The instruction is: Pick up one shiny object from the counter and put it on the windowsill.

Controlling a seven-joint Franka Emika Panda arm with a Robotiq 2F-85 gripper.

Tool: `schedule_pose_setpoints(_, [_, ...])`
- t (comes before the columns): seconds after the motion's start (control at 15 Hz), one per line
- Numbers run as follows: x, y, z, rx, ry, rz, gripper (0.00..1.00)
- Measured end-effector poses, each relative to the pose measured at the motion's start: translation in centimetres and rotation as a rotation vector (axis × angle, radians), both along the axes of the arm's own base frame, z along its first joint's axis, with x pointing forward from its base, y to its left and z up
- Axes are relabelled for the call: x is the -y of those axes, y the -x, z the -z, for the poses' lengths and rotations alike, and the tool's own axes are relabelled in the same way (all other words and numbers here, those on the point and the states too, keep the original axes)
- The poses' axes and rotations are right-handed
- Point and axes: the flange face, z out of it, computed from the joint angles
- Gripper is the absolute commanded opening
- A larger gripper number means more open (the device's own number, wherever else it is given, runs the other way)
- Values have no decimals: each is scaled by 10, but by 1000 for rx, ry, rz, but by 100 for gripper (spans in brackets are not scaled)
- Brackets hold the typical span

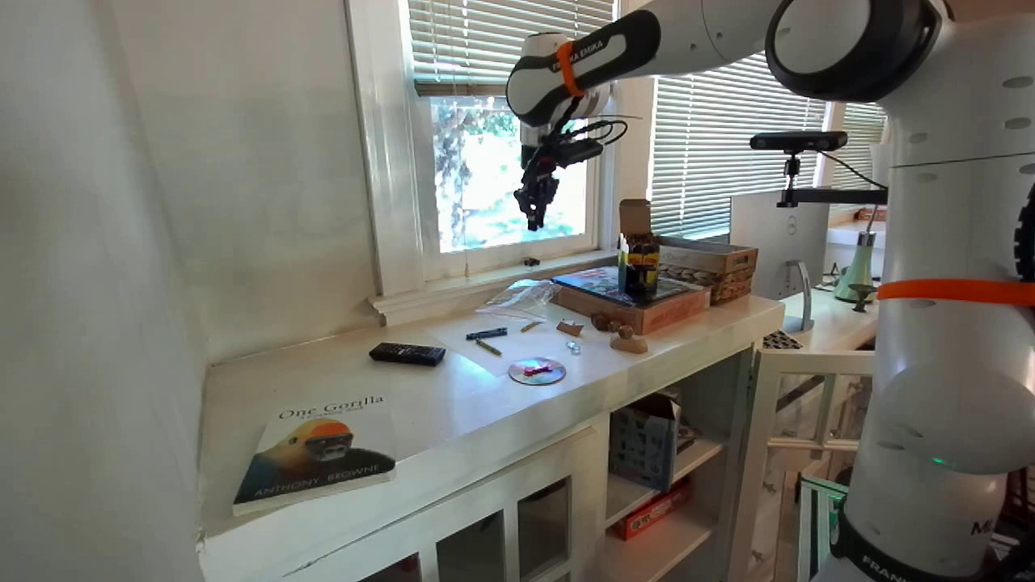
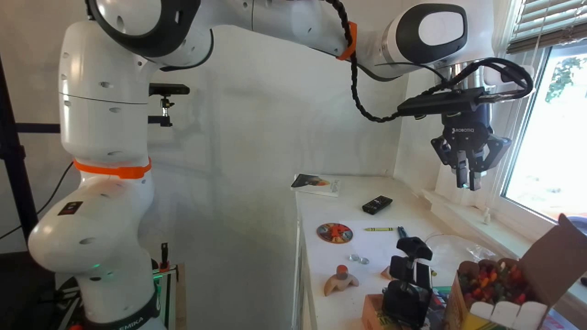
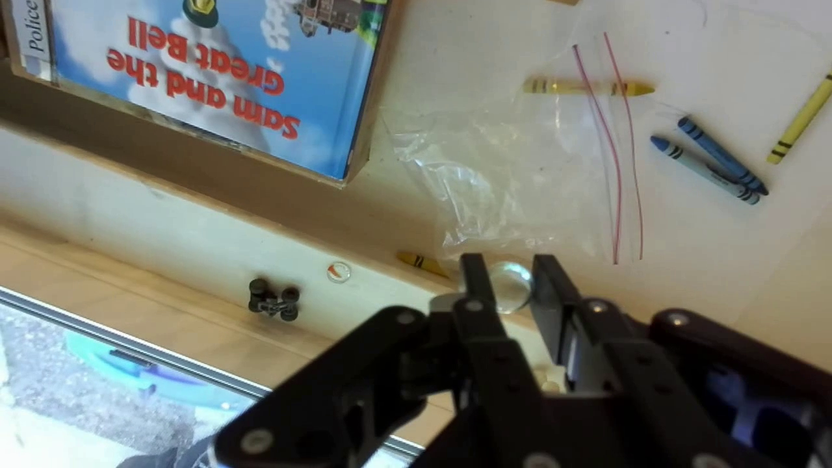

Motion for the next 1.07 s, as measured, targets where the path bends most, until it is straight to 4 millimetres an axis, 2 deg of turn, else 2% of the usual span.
schedule_pose_setpoints(0.2, [-2, -5, -4, 25, 8, -8, 6])
schedule_pose_setpoints(0.53, [5, -31, -5, 76, 27, 16, 6])
schedule_pose_setpoints(0.8, [17, -52, 8, 90, 23, 52, 6])
schedule_pose_setpoints(1.07, [21, -76, 27, 132, 33, 77, 6])
